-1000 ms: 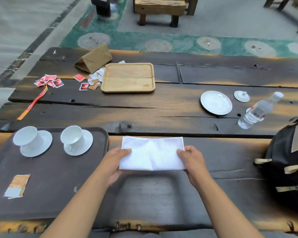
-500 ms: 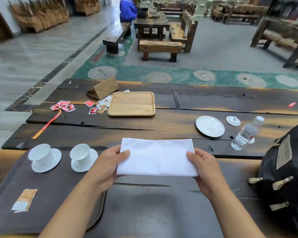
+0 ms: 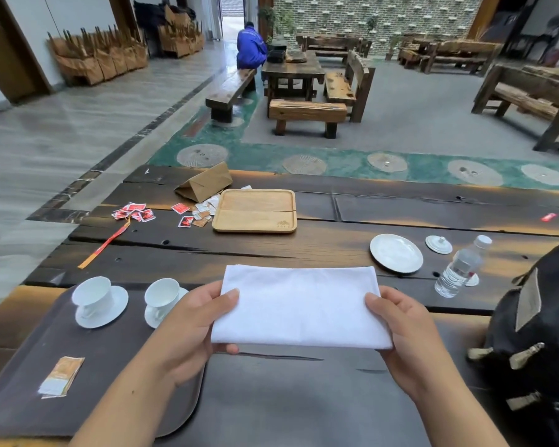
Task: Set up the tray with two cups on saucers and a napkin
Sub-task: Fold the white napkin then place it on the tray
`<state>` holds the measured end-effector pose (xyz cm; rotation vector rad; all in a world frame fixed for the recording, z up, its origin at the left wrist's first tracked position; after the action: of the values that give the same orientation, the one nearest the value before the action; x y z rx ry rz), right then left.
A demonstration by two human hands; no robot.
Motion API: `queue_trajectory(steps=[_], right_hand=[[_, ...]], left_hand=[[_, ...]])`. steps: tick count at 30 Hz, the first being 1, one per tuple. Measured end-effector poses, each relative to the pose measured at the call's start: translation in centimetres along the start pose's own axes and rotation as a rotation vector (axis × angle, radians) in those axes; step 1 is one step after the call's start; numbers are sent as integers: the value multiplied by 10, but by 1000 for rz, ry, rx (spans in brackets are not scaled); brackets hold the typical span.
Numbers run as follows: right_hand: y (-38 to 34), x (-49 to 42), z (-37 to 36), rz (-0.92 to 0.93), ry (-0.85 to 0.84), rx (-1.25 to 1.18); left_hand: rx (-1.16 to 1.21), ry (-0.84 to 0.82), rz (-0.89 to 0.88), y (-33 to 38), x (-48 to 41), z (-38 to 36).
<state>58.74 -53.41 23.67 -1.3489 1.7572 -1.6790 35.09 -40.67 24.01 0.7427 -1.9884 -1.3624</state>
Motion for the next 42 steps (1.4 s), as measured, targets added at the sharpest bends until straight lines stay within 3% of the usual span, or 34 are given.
queue_trajectory(steps=[25, 42], right_hand=[[7, 2, -58, -50, -42, 5], [62, -18, -237, -89, 29, 78]], left_hand=[[76, 200, -7, 9, 29, 64], [40, 219, 20, 44, 48, 258]])
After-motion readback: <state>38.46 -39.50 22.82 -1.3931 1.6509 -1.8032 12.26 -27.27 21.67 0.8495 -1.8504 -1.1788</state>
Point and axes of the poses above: each hand's wrist, its own x-axis away from the middle knuckle, its own z-axis out of the back of the hand, y = z × x, the point moved 10 cm from there along -x, towards the middle knuckle, and after that the axes turned 5 degrees about -z, right-handed, at the moved point
